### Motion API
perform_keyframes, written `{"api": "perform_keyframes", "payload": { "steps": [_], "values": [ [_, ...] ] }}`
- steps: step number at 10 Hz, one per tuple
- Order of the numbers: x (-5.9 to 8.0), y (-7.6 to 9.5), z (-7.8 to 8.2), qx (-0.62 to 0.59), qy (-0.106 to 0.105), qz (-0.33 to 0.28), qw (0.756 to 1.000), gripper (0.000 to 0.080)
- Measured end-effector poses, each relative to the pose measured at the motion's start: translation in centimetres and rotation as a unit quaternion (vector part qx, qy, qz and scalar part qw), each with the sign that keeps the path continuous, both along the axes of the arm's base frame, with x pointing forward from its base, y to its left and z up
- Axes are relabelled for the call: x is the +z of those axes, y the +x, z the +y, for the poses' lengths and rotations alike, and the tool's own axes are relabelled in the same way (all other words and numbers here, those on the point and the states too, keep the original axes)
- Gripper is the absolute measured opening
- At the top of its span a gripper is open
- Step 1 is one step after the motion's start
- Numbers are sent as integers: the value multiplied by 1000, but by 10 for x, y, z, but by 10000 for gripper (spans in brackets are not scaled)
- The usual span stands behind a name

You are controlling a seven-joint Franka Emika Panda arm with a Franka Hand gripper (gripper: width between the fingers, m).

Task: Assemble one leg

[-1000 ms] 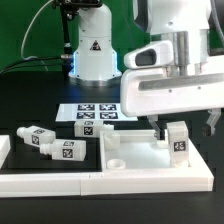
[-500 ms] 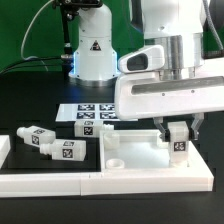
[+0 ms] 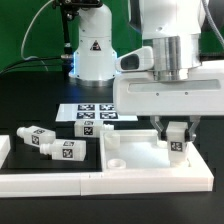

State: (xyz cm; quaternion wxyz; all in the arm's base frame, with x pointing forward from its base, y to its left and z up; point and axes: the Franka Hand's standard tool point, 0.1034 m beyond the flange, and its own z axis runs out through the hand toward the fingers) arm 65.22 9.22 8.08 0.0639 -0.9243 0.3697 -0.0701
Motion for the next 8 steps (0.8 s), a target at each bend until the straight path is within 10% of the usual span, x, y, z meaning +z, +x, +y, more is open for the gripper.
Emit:
{"api": "perform_keyframes", "payload": {
  "steps": [8],
  "values": [
    [-1, -13, 4, -388, 64, 46, 918, 291]
  ]
}}
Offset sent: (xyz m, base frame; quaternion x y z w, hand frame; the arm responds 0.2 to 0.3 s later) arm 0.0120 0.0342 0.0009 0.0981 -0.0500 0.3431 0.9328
